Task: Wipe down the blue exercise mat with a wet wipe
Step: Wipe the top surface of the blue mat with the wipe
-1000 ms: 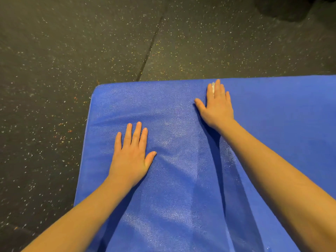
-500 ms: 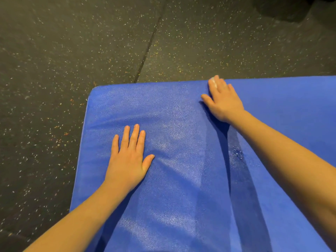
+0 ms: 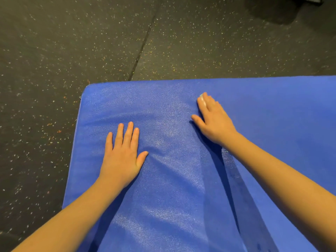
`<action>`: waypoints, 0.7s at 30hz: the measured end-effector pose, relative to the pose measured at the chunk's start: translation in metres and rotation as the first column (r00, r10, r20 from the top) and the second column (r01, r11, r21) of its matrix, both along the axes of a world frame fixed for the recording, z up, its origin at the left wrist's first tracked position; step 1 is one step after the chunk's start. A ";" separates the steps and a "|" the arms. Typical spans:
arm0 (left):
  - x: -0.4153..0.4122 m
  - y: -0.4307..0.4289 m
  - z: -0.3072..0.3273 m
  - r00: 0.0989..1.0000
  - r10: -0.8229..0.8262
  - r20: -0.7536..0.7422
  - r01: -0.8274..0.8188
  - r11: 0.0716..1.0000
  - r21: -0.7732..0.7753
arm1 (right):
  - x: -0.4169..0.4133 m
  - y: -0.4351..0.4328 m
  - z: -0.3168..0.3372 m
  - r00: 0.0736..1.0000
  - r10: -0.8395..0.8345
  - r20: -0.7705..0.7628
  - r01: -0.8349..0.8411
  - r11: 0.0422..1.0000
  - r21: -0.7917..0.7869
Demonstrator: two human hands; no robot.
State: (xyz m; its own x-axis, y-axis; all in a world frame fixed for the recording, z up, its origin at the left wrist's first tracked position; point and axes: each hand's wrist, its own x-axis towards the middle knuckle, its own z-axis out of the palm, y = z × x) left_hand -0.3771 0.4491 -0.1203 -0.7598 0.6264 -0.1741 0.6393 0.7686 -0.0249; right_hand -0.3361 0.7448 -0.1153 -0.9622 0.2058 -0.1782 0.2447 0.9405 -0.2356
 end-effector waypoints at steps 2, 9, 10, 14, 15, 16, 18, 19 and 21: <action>0.001 0.000 0.000 1.000 0.006 -0.004 -0.006 1.000 0.001 | 0.013 0.004 0.004 0.996 0.087 0.007 -0.087 0.996 0.033; 0.003 0.004 0.003 1.000 0.027 0.010 -0.027 1.000 -0.001 | 0.047 0.006 -0.002 0.988 0.154 -0.012 -0.153 0.988 0.035; 0.004 0.004 0.003 0.999 0.033 0.009 -0.033 0.999 0.001 | 0.044 0.010 -0.003 0.996 0.091 -0.013 -0.091 0.995 0.044; 0.013 0.007 0.001 0.997 0.077 0.023 -0.077 0.997 0.023 | 0.031 0.022 -0.001 0.980 -0.196 -0.025 0.196 0.980 0.026; 0.017 0.007 0.001 0.996 0.082 0.026 -0.082 0.996 0.025 | 0.034 0.014 -0.001 0.985 -0.171 -0.032 0.171 0.985 0.005; 0.021 0.007 0.000 0.996 0.083 0.031 -0.084 0.996 0.026 | 0.040 0.004 -0.001 0.994 -0.102 -0.030 0.101 0.995 -0.014; 0.025 0.007 -0.001 0.996 0.081 0.034 -0.082 0.996 0.025 | 0.059 -0.010 0.000 0.998 0.056 -0.012 -0.057 0.998 -0.022; 0.026 0.007 -0.002 0.996 0.079 0.030 -0.080 0.997 0.023 | 0.065 -0.007 0.000 0.995 0.098 0.000 -0.098 0.995 -0.002; 0.026 0.007 -0.004 0.996 0.080 0.026 -0.081 0.996 0.021 | 0.064 0.010 0.001 0.999 0.041 -0.002 -0.041 0.998 0.052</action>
State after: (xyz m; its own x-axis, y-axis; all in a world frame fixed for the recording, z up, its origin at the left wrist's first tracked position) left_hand -0.3511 0.4559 -0.1240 -0.8036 0.5673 -0.1800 0.5755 0.8178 0.0080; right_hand -0.2725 0.7552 -0.1147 -0.9705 0.1753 -0.1656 0.2054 0.9607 -0.1868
